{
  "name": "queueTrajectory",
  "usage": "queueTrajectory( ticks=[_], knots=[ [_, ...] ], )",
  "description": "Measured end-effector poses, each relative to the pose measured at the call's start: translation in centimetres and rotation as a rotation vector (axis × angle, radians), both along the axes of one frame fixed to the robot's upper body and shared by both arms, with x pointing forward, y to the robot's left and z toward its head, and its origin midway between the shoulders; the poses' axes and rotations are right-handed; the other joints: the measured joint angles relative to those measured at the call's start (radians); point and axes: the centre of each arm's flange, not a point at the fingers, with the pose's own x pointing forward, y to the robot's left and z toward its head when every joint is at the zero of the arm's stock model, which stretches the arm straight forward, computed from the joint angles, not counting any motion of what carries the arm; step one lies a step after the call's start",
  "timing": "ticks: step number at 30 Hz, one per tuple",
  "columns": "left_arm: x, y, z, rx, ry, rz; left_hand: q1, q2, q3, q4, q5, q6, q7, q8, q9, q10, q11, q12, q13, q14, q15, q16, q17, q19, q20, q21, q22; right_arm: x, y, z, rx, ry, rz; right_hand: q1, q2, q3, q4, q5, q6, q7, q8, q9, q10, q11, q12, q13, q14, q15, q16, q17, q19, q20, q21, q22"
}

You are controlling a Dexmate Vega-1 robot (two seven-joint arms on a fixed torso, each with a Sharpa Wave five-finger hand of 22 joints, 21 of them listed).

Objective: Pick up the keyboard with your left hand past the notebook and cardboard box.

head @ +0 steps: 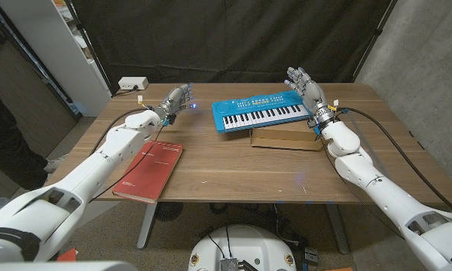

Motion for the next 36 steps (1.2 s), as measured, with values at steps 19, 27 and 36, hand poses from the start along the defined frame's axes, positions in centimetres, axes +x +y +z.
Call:
queueTrajectory(
  ticks=[19, 27, 36],
  knots=[
    [0.8, -0.8, -0.3, -0.031, 0.090, -0.105, 0.024, -0.024, -0.015, -0.032, -0.008, 0.025, 0.046, 0.000, 0.000, 0.066, 0.059, 0.001, 0.005, 0.062, 0.033, 0.000, 0.000, 0.110, 0.000, 0.005, 0.000, -0.3, -0.1, 0.2, -0.017, -0.022, -0.003, 0.000, 0.000, -0.004, -0.004, 0.000, 0.000, 0.000, 0.000, 0.000, 0.005, 0.005, -0.006, 0.000, 0.000, 0.000, -0.003, -0.005, 0.000, 0.000, -0.004, 0.000],
    [1.2, -1.3, -0.6, -0.052, 0.130, -0.160, 0.036, -0.028, -0.015, -0.040, -0.008, 0.040, 0.049, 0.000, 0.000, 0.097, 0.082, 0.009, 0.005, 0.101, 0.043, 0.000, 0.000, 0.157, 0.004, 0.005, 0.000, -0.3, -0.3, 0.2, -0.018, -0.023, -0.006, 0.000, 0.000, 0.000, -0.008, 0.000, 0.000, 0.000, -0.008, 0.000, 0.005, 0.005, -0.006, 0.000, 0.000, 0.000, -0.003, -0.005, 0.000, 0.000, -0.004, 0.000],
    [1.6, -1.5, -0.9, -0.069, 0.167, -0.188, 0.047, -0.039, -0.024, -0.048, -0.008, 0.072, 0.046, 0.004, 0.000, 0.135, 0.123, 0.009, 0.005, 0.154, 0.072, 0.007, -0.003, 0.207, 0.007, 0.005, 0.000, -0.2, -0.5, 0.3, -0.018, -0.026, -0.009, 0.000, 0.000, 0.000, -0.008, 0.000, 0.004, -0.004, -0.008, 0.000, 0.007, 0.003, -0.006, 0.000, 0.000, 0.000, -0.003, -0.005, 0.000, 0.000, -0.008, 0.000]
  ],
)
